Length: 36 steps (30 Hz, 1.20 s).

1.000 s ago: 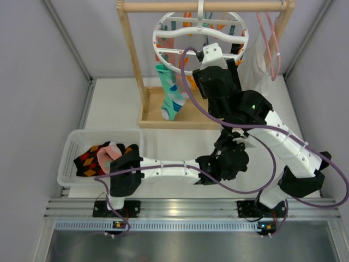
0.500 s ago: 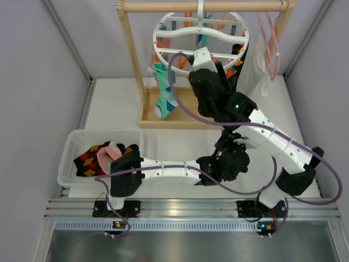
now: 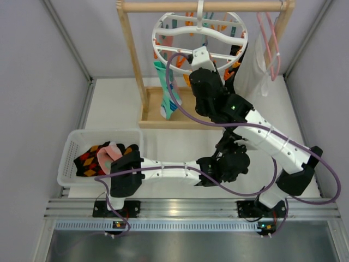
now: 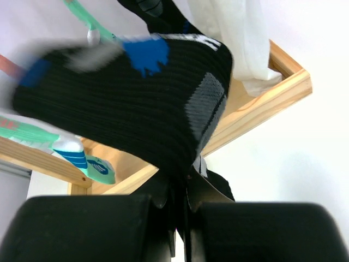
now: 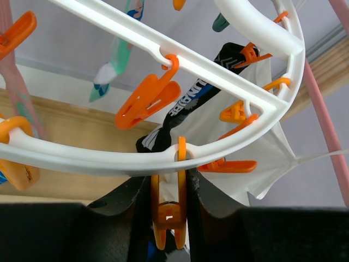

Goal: Remove the socks clipped to the hanger

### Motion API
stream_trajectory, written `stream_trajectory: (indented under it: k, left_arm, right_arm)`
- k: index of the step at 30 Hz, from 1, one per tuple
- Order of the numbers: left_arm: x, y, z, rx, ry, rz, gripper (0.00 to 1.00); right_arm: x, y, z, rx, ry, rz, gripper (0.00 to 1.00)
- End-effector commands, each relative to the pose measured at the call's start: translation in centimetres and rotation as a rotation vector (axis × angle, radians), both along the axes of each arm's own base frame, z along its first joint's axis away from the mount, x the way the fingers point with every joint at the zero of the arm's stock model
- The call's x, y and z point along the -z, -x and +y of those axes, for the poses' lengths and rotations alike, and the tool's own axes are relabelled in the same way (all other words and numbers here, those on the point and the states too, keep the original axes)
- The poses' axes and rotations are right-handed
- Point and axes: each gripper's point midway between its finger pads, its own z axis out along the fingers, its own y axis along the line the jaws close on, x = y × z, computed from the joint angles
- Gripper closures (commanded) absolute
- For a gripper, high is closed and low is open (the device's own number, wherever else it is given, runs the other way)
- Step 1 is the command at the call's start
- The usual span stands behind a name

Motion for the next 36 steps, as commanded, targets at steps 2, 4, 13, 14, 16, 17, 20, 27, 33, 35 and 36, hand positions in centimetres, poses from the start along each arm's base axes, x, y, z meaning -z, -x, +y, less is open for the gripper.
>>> stream_trajectory:
  k: [2, 4, 13, 14, 16, 17, 20, 27, 33, 35, 36]
  left_arm:
    - [-1.6, 1.1, 0.1, 0.042, 0.099, 0.016, 1.0]
    - [-1.9, 1.2, 0.8, 0.045, 0.121, 0.022, 1.0]
    - [-3.5, 2.4, 8.6, 0.039, 0.342, 0.204, 1.0]
    - [-3.7, 2.5, 9.7, 0.028, 0.359, 0.207, 1.0]
    - [-3.4, 2.8, 11.8, 0.003, 0.402, 0.23, 1.0]
    - [-3.3, 2.9, 12.7, 0.001, 0.423, 0.248, 1.0]
    - [-3.0, 2.2, 17.4, -0.065, 0.479, 0.29, 1.0]
    - [-4.3, -0.1, 26.8, -0.232, 0.604, 0.294, 1.0]
    - [-4.2, -1.9, 32.9, -0.438, 0.635, 0.307, 1.0]
    - [-3.4, -2.6, 35.9, -0.547, 0.644, 0.31, 1.0]
    - [-3.3, -2.7, 37.1, -0.59, 0.657, 0.304, 1.0]
  right_arm:
    - [-1.6, 0.2, -0.5, -0.009, -0.076, -0.048, 0.86]
    - [-1.5, 0.2, -0.2, -0.03, -0.09, -0.041, 0.87]
    - [-0.8, 1.4, 0.4, -0.188, -0.253, 0.019, 0.63]
    - [-0.7, 1.5, 0.3, -0.195, -0.263, 0.02, 0.6]
    - [-0.6, 2.0, -0.4, -0.202, -0.28, 0.021, 0.49]
    - [-0.6, 2.2, -0.6, -0.209, -0.283, 0.022, 0.48]
    - [-0.5, 3.2, -1.0, -0.245, -0.334, 0.03, 0.37]
    - [-0.4, 7.0, -0.8, -0.433, -0.485, 0.059, 0.24]
    - [0.2, 9.8, -1.7, -0.523, -0.556, 0.054, 0.2]
    - [0.3, 10.3, -2.1, -0.532, -0.566, 0.054, 0.19]
    - [0.6, 10.4, -2.2, -0.532, -0.565, 0.059, 0.19]
